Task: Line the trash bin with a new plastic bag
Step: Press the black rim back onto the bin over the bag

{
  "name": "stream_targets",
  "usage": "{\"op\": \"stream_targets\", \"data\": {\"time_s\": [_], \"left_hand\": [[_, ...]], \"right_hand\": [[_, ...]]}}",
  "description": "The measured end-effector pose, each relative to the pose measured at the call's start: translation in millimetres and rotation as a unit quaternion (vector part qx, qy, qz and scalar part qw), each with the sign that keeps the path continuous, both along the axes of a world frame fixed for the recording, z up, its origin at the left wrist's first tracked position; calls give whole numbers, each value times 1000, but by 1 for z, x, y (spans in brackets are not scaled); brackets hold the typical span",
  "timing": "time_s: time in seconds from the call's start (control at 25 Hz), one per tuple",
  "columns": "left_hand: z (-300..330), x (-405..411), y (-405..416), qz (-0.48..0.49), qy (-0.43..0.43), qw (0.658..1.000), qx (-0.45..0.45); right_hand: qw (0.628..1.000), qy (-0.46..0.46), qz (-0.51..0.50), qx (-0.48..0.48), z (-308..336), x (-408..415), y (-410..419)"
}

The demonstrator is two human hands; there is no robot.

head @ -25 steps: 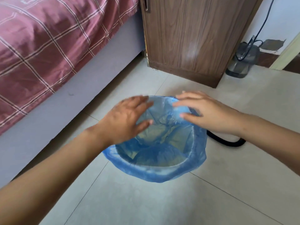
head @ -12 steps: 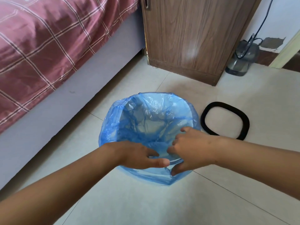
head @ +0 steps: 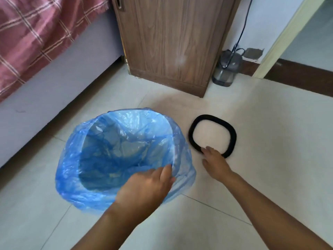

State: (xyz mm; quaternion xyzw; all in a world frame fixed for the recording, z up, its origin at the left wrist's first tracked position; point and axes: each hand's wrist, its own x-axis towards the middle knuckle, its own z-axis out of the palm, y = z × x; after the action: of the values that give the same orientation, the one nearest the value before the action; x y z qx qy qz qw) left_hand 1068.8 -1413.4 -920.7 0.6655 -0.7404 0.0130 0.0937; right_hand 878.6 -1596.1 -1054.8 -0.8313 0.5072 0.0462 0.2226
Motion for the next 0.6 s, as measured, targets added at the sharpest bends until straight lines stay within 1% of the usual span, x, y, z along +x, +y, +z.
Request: {"op": "stream_targets", "data": {"time_s": [0.04,0.08,0.12,0.16,0.24,0.32,0.36,0.4,0.44,0.52,0.6], "left_hand": [[-4,1,-8,3,-21,1000,-18],[-7,2,-15,-1,-36,999,-36],[-8,3,-20,-11,-44,998,-41],[-8,4,-24,-28,-47,998,-36],[-4,3,-32,-48,-54,997,-32],[-1,0,-36,-56,-53,997,-22],[0,0,-37,-63,-57,996,-18],[0,0,-39,-70,-59,996,-15],[-1,0,-39,-72,-50,996,-5],[4,0,-38,-40,-9,999,29],[16,4,-36,-7,64,996,58]], "right_hand": [[998,64,-1,20,-19,-6,-3],[994,103,-8,22,-31,-11,-5],[992,123,-21,6,-37,-12,-7],[990,134,-24,-19,-40,-11,-8],[986,150,2,-77,-40,-11,-5],[983,147,29,-107,-40,-18,1],[987,116,26,-110,-41,-24,2],[995,56,10,-79,-39,-28,2],[997,-20,-29,-69,-30,-31,-1],[985,-140,-95,-42,0,-34,-9],[966,-225,-120,-38,45,-35,-13]]}}
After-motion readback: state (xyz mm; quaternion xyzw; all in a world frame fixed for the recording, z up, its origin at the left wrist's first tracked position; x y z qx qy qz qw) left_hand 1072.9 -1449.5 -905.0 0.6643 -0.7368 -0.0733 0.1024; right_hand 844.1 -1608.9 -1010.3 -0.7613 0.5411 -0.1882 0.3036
